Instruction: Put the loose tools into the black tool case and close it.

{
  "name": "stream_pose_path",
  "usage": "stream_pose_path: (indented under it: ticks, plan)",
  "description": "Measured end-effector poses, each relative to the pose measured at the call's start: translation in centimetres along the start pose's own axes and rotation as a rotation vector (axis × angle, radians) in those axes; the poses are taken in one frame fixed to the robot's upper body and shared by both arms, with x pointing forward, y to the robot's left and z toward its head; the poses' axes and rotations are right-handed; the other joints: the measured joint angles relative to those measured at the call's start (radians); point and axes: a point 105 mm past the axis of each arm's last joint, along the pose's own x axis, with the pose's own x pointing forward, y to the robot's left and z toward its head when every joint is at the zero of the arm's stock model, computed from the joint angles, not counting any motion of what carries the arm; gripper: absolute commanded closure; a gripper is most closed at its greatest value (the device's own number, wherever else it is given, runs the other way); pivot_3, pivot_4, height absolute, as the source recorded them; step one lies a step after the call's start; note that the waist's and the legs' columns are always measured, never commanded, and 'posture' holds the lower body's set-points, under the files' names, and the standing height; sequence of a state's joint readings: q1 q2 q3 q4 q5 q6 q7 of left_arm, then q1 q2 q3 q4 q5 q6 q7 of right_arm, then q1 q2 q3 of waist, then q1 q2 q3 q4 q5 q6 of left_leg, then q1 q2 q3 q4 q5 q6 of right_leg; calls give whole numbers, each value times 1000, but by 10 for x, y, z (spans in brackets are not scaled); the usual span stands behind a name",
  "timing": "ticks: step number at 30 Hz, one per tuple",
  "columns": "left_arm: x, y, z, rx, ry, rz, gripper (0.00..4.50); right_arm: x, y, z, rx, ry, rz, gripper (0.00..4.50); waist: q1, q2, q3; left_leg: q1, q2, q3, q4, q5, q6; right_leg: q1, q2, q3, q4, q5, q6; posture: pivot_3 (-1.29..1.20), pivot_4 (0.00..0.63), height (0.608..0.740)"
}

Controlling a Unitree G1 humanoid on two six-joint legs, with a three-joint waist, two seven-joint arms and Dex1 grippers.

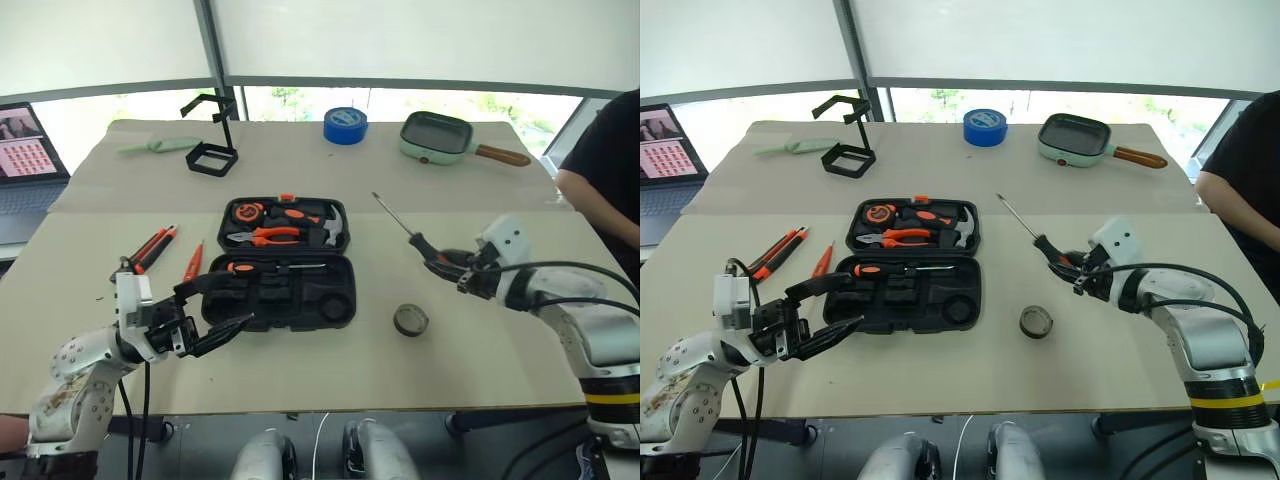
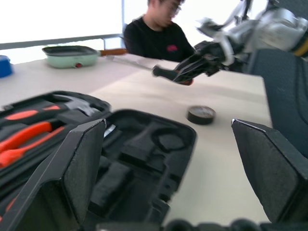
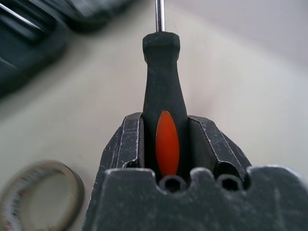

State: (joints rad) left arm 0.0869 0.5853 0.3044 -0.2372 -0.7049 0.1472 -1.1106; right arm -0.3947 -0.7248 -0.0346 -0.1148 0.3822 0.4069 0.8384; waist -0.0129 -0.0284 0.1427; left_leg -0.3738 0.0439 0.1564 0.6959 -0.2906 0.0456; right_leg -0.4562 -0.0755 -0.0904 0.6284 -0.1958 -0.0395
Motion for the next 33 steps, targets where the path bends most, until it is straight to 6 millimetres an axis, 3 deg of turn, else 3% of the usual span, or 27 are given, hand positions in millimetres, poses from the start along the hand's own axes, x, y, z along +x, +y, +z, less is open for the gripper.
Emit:
stream_pose_path:
  ticks: [4, 6, 9, 12, 21, 32, 33]
  plan:
    - [-27, 11, -6, 22, 44, 137, 0, 46, 34, 48, -206, -39, 306, 3503, -25, 0, 1, 4, 4, 1, -2, 1, -2, 0, 1, 0, 2, -1, -2, 0, 150, 740]
    - [-42, 14, -8, 27, 85, 181, 0, 67, 51, 59, -287, -13, 413, 3503, -24, 0, 1, 3, 5, -1, -2, 2, -4, -1, 2, -4, 3, -2, -5, 0, 150, 740]
    - [-58, 17, -7, 36, 121, 219, 0, 94, 70, 53, -303, 74, 503, 3503, -9, 0, 1, 1, 5, -1, -3, 3, -6, -3, 1, -5, 4, -3, -12, 0, 150, 740]
    - [-62, 19, -4, 53, 121, 230, 0, 111, 82, 40, -326, 165, 546, 3503, 6, 0, 1, -1, 2, -1, -2, 5, -10, -3, -2, -6, 3, 1, -17, 0, 150, 740]
    - [-59, 18, -7, 45, 117, 226, 0, 130, 79, 4, -406, 390, 513, 3503, -1, 0, 1, -6, 1, 0, 0, 3, -7, -4, -3, -7, 0, 3, -13, 0, 150, 740]
    - [-52, 18, -6, 71, 117, 202, 0, 138, 80, 3, -448, 404, 508, 3503, -2, 0, 1, -1, 3, -1, -1, 5, -12, -3, -2, -6, 3, 0, -11, 0, 150, 740]
    - [-52, 18, -6, 71, 117, 202, 0, 139, 80, 3, -446, 401, 508, 3003, -3, 0, 1, -1, 3, -1, -1, 5, -12, -3, -2, -6, 3, 0, -11, 0, 150, 740]
